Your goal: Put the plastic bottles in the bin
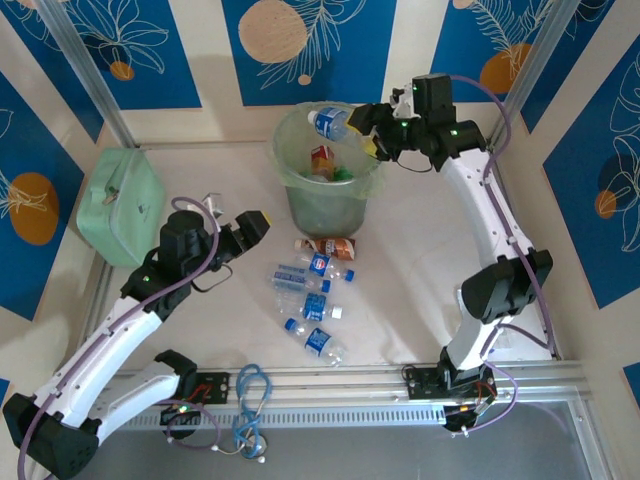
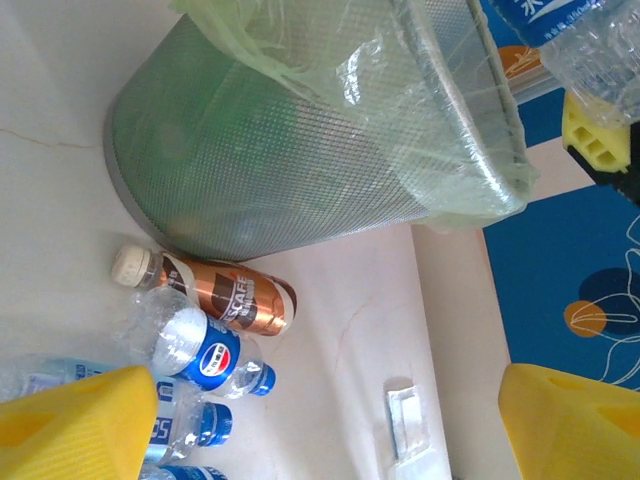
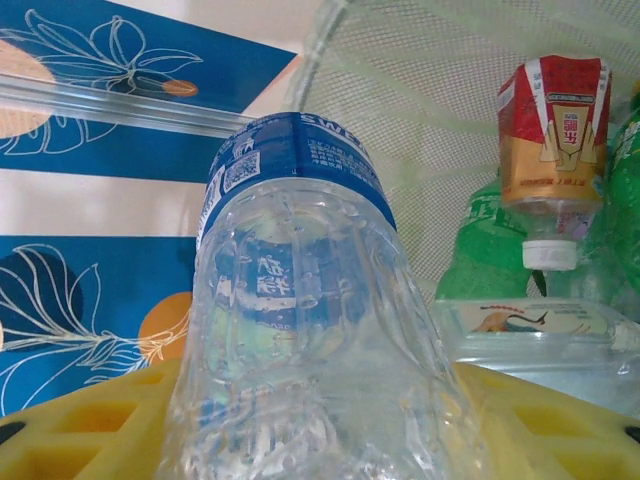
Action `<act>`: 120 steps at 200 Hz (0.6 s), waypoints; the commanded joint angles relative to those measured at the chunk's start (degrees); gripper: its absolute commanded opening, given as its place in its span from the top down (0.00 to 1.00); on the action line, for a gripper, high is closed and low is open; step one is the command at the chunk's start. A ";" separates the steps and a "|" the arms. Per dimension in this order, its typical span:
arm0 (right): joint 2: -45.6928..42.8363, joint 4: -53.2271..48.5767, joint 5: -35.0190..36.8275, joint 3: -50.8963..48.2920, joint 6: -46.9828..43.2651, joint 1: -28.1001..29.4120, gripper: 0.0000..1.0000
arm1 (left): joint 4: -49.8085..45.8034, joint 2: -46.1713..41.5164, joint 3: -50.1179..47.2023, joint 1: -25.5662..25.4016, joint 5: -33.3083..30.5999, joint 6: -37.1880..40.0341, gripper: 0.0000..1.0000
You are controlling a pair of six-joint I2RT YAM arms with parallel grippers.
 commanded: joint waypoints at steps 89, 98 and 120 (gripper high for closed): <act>1.49 -6.01 0.78 7.82 -2.10 -1.42 0.20 | -4.64 0.27 -3.88 0.54 -0.39 -2.45 0.09; 0.42 -5.94 1.31 7.09 -2.30 -1.05 0.21 | -5.02 0.21 -4.03 0.54 -0.48 -2.70 0.10; -2.61 -5.62 2.64 4.69 -3.09 0.08 0.27 | -5.77 0.11 -4.49 0.54 -0.75 -3.09 0.11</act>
